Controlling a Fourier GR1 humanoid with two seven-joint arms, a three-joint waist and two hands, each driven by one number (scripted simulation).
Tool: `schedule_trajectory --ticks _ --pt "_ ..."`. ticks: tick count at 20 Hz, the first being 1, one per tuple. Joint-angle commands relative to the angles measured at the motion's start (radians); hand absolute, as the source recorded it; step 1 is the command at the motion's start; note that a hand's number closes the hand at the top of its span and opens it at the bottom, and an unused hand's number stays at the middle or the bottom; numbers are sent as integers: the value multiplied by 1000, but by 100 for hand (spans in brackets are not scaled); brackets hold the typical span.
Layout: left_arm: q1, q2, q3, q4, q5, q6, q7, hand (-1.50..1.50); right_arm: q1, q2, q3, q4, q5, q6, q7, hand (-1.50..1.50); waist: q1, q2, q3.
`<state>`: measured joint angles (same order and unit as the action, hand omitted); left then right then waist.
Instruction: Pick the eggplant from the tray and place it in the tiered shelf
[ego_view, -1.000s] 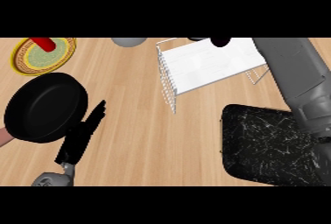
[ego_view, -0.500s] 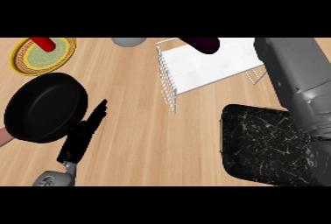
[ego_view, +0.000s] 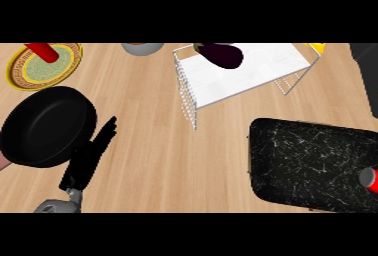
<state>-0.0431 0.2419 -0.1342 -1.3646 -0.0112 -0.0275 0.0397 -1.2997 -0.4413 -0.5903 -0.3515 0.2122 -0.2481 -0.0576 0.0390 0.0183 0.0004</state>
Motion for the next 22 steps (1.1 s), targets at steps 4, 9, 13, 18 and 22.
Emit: schedule_trajectory --ticks 4,9,13,18,22 --pt "13 -43 -27 6 -42 43 3 0 93 -217 -30 39 -9 59 39 -150 -19 -8 0" --pt "-31 -20 23 37 2 -4 -2 0 207 -341 -77 68 -67 262 -84 -150 -11 0 2" --pt "-7 -6 23 25 -14 -10 -31 0 262 -411 -72 87 -64 345 -145 -150 -2 1 2" --pt "-30 -3 23 -18 11 -45 59 0 282 -424 -50 97 -58 423 -197 -150 -2 -3 2" --pt "-3 -36 -1 -7 -38 -1 13 0 311 -468 -32 122 -38 454 -202 -150 2 0 2"
